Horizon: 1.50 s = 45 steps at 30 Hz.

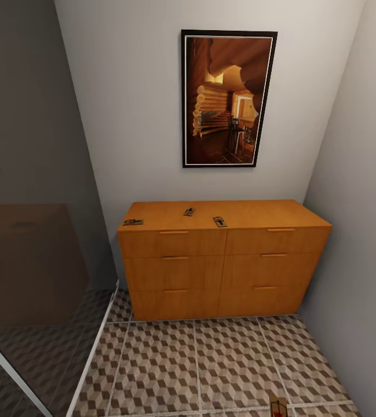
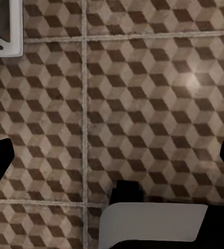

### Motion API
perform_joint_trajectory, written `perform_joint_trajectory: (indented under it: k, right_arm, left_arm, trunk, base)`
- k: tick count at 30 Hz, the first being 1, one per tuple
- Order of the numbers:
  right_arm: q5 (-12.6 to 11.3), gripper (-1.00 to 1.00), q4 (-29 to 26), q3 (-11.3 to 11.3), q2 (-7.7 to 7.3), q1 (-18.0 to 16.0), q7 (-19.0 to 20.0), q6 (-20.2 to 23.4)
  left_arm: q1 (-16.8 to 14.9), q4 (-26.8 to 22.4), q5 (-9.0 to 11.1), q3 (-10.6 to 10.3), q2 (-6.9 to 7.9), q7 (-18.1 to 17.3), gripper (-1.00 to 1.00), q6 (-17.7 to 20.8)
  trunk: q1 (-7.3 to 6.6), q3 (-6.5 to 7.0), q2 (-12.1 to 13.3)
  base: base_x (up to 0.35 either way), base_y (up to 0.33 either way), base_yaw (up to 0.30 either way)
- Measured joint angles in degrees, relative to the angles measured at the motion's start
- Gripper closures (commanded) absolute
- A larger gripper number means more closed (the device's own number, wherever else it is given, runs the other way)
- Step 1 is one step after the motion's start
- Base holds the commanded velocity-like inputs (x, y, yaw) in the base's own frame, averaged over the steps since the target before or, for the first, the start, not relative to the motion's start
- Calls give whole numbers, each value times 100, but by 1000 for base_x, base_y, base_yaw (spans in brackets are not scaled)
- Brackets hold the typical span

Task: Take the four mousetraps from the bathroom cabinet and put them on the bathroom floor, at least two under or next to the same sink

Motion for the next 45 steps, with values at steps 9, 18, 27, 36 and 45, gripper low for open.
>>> perform_joint_trajectory:
  k: [9,18,27,36,45]
  right_arm:
    - [0,100,0,0,-2,0,0,19]
    - [0,100,0,0,-2,0,8,171]
    - [0,100,0,0,-2,0,9,190]
    - [1,100,0,0,-2,0,21,328]
    - [1,100,0,0,-2,0,124,422]
  left_arm:
    - [1,-1682,-2,3,9,-10,-100,1498]
    - [3,-3133,-2,8,24,-21,-100,2409]
    - [1,-4249,-5,8,40,-31,-100,3434]
    - [-110,-4438,-5,16,-7,-27,-100,3553]
    - [-811,-4454,-3,8,-196,-19,-100,4025]
  trunk:
    - [0,0,0]
    - [0,0,0]
    - [0,0,0]
    - [0,1,0]
    - [0,1,0]
  base:
    - [0,0,0]
    - [0,0,0]
    - [0,0,0]
    - [0,0,0]
    - [0,0,0]
